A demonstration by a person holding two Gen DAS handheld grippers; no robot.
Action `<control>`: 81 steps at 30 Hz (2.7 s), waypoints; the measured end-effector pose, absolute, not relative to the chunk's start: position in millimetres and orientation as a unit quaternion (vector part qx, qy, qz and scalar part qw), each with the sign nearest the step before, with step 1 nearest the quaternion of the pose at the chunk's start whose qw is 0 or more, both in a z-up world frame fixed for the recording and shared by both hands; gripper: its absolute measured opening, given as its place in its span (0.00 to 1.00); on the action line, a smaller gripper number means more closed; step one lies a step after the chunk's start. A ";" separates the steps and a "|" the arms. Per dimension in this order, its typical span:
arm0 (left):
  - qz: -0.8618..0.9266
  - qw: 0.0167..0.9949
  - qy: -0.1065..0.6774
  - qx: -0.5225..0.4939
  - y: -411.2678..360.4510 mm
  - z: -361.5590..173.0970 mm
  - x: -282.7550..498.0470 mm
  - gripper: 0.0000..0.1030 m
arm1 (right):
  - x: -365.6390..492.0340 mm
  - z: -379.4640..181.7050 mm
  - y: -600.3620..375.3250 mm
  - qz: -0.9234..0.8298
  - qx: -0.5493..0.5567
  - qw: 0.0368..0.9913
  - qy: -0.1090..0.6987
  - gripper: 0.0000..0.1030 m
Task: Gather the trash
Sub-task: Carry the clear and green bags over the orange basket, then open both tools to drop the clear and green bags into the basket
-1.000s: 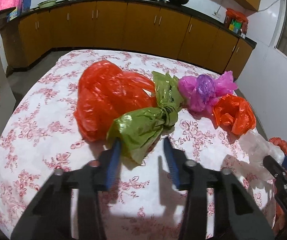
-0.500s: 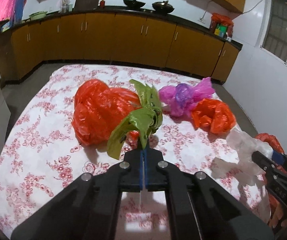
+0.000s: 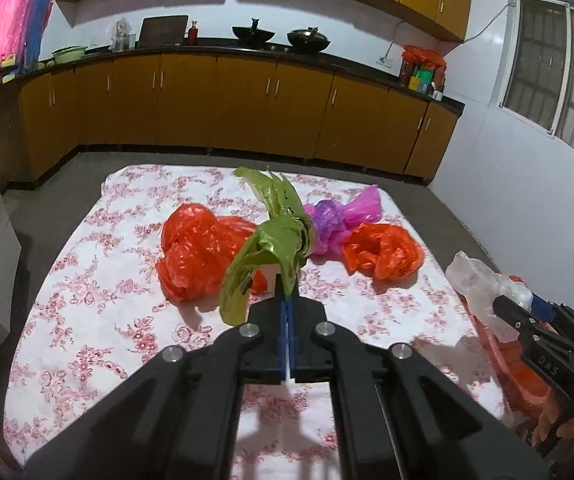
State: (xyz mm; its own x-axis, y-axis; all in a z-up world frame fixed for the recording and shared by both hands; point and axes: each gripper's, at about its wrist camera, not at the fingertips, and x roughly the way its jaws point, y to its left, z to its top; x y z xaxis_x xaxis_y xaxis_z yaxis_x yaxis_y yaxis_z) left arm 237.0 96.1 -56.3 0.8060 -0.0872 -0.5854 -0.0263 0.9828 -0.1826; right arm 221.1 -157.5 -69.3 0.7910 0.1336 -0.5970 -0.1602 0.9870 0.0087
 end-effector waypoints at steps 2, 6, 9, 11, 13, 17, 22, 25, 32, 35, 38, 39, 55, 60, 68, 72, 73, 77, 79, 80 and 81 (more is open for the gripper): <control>-0.022 0.948 0.305 -0.090 92.0 -49.7 231.9 0.02 | 216.0 -65.5 -162.1 0.073 -0.018 0.948 0.310 0.47; -0.034 0.951 0.296 -0.087 82.8 -38.9 223.2 0.02 | 207.9 -58.8 -173.5 0.060 -0.011 0.951 0.302 0.47; -0.044 0.953 0.288 -0.085 75.1 -31.8 216.0 0.02 | 201.3 -54.5 -184.2 0.049 -0.004 0.954 0.297 0.47; -0.056 0.954 0.283 -0.084 66.9 -26.5 210.5 0.02 | 197.9 -53.1 -190.6 0.042 -0.001 0.955 0.295 0.47; -0.067 0.954 0.279 -0.082 58.9 -22.7 206.3 0.02 | 195.2 -52.3 -196.1 0.036 0.001 0.955 0.294 0.47; -0.093 0.954 0.275 -0.077 38.5 -19.4 198.6 0.02 | 191.1 -52.6 -208.4 0.023 0.008 0.955 0.295 0.47; -0.132 0.949 0.276 -0.079 6.7 -14.9 196.3 0.02 | 184.5 -52.7 -224.8 0.003 0.014 0.956 0.294 0.47; -0.160 0.944 0.276 -0.080 -15.9 -8.7 197.5 0.02 | 178.3 -50.6 -240.9 -0.013 0.019 0.956 0.292 0.47; -0.223 0.934 0.271 -0.074 -69.3 6.4 201.1 0.02 | 167.6 -48.1 -286.6 -0.060 0.042 0.954 0.292 0.47; -0.244 0.929 0.268 -0.068 -92.6 11.1 202.9 0.02 | 164.7 -49.7 -306.3 -0.080 0.052 0.951 0.295 0.47; -0.261 0.925 0.268 -0.065 -114.7 14.9 205.6 0.02 | 161.7 -51.2 -321.0 -0.099 0.054 0.948 0.299 0.47; -0.265 0.924 0.268 -0.064 -120.0 15.2 206.2 0.02 | 161.2 -51.8 -325.8 -0.105 0.055 0.946 0.300 0.47; -0.311 0.905 0.288 -0.048 -185.8 2.0 226.0 0.02 | 157.5 -58.3 -376.5 -0.154 0.077 0.935 0.310 0.47; -0.315 0.902 0.292 -0.042 -198.2 -3.7 234.2 0.02 | 160.2 -60.6 -380.7 -0.157 0.082 0.934 0.311 0.47; -0.318 0.896 0.309 -0.041 -213.1 -16.3 246.9 0.02 | 165.8 -64.5 -389.6 -0.153 0.094 0.933 0.312 0.47; -0.320 0.892 0.318 -0.042 -219.5 -22.8 253.4 0.02 | 168.3 -67.1 -393.5 -0.150 0.100 0.932 0.313 0.47; -0.321 0.890 0.320 -0.042 -221.1 -25.0 254.9 0.02 | 168.6 -68.2 -394.7 -0.149 0.101 0.932 0.314 0.47; -0.327 0.884 0.332 -0.044 -226.4 -33.3 259.5 0.02 | 170.4 -72.4 -400.8 -0.143 0.114 0.931 0.317 0.48; -0.329 0.881 0.337 -0.043 -228.9 -37.7 261.1 0.02 | 171.0 -73.9 -403.8 -0.138 0.121 0.930 0.318 0.49; -0.330 0.880 0.339 -0.043 -230.1 -39.8 261.9 0.02 | 171.0 -74.9 -404.7 -0.136 0.123 0.930 0.318 0.49; -0.332 0.878 0.342 -0.042 -231.1 -41.7 262.6 0.02 | 170.7 -75.7 -405.5 -0.133 0.125 0.930 0.318 0.50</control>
State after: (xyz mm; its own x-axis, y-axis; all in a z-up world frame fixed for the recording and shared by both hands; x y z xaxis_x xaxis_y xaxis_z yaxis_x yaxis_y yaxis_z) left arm 262.6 -231.1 -41.7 0.5456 -0.6116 -0.5729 0.5545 0.7761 -0.3003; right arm 170.7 -405.5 -75.7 0.7623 -0.1680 -0.6250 0.3270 0.9334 0.1480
